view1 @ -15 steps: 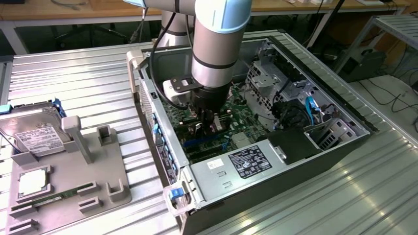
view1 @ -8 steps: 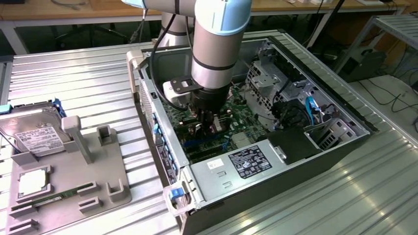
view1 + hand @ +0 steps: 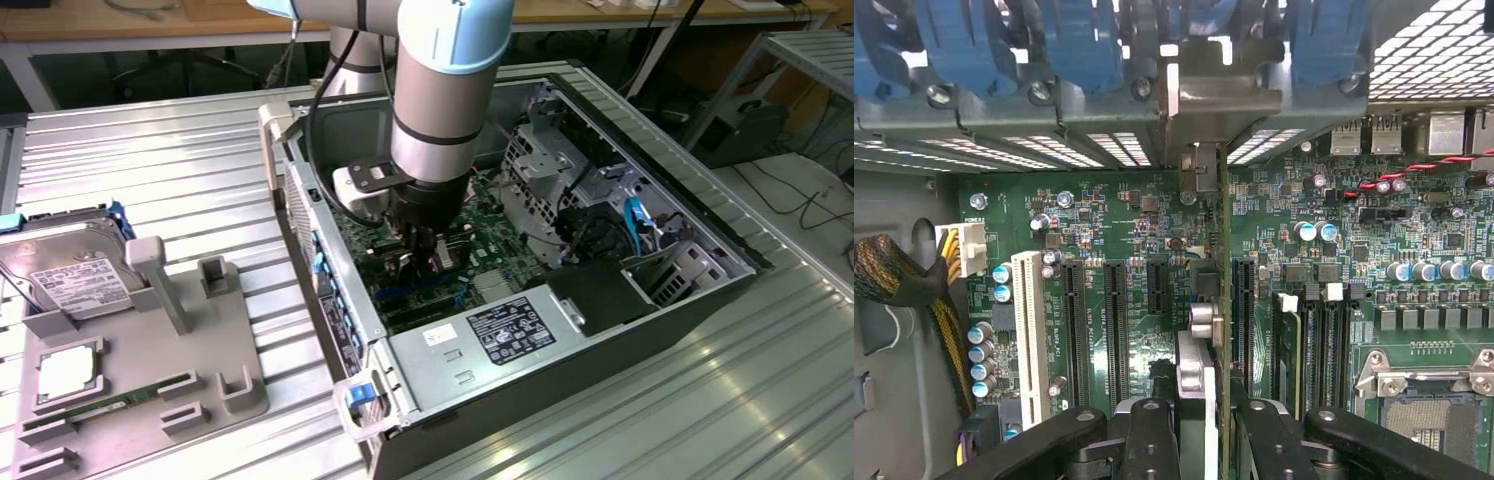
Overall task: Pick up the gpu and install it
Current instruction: 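Insert the gpu into the slot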
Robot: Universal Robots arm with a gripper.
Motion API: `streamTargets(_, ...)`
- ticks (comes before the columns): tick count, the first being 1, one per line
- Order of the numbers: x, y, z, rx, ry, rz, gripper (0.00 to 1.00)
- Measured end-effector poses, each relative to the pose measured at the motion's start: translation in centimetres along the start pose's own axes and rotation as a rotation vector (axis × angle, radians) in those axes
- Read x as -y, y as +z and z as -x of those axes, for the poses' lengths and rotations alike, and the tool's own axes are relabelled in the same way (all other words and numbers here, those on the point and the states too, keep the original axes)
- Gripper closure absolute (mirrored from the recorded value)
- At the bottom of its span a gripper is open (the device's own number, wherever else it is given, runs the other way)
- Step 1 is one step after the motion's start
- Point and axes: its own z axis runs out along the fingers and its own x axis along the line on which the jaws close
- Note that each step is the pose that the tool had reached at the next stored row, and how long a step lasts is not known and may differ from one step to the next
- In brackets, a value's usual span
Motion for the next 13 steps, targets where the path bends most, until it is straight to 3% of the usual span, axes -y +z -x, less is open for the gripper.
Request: streamTargets(13,0.00,0.10,0.00,0.0001,0.000,0.0000,0.72)
